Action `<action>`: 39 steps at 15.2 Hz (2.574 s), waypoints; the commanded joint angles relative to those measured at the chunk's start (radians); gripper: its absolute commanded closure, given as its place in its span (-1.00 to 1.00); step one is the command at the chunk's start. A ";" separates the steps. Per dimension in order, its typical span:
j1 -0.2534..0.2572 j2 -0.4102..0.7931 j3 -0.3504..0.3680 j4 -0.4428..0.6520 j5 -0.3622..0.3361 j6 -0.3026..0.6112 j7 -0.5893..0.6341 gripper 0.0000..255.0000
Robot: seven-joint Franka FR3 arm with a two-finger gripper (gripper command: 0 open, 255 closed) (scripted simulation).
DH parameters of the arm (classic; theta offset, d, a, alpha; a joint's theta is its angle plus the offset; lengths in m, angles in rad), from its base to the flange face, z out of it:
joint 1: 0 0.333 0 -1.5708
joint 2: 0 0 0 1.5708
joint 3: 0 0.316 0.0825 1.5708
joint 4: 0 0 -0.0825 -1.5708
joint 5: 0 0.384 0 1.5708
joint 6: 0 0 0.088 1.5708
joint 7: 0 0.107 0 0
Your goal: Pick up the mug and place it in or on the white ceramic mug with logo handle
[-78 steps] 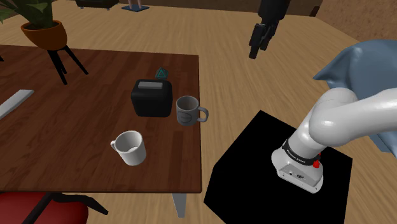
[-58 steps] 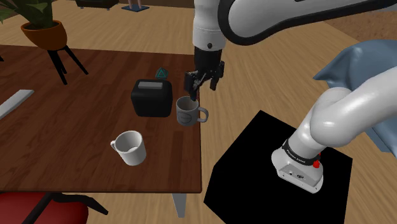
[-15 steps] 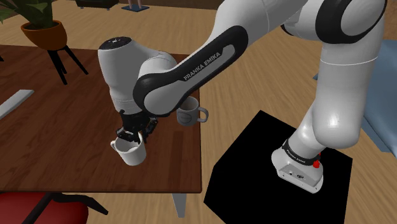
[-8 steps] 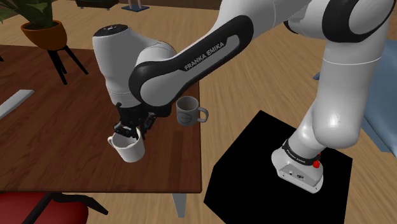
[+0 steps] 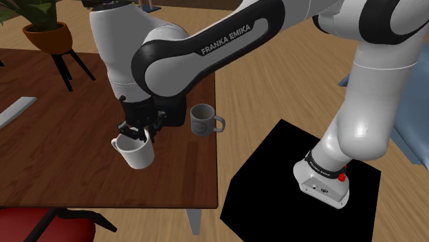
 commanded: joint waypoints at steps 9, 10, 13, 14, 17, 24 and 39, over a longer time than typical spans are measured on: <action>-0.003 -0.033 0.011 0.095 0.024 -0.122 -0.011 1.00; -0.003 -0.036 0.012 0.106 0.026 -0.135 -0.012 1.00; -0.001 -0.041 0.014 0.141 0.030 -0.173 -0.013 1.00; -0.001 -0.042 0.015 0.153 0.031 -0.186 -0.013 1.00; 0.002 -0.044 0.016 0.191 0.032 -0.226 -0.013 1.00; -0.118 -0.227 -0.002 0.023 0.149 -0.211 -0.159 1.00; -0.282 -0.605 -0.234 -0.308 0.319 -0.249 -0.602 1.00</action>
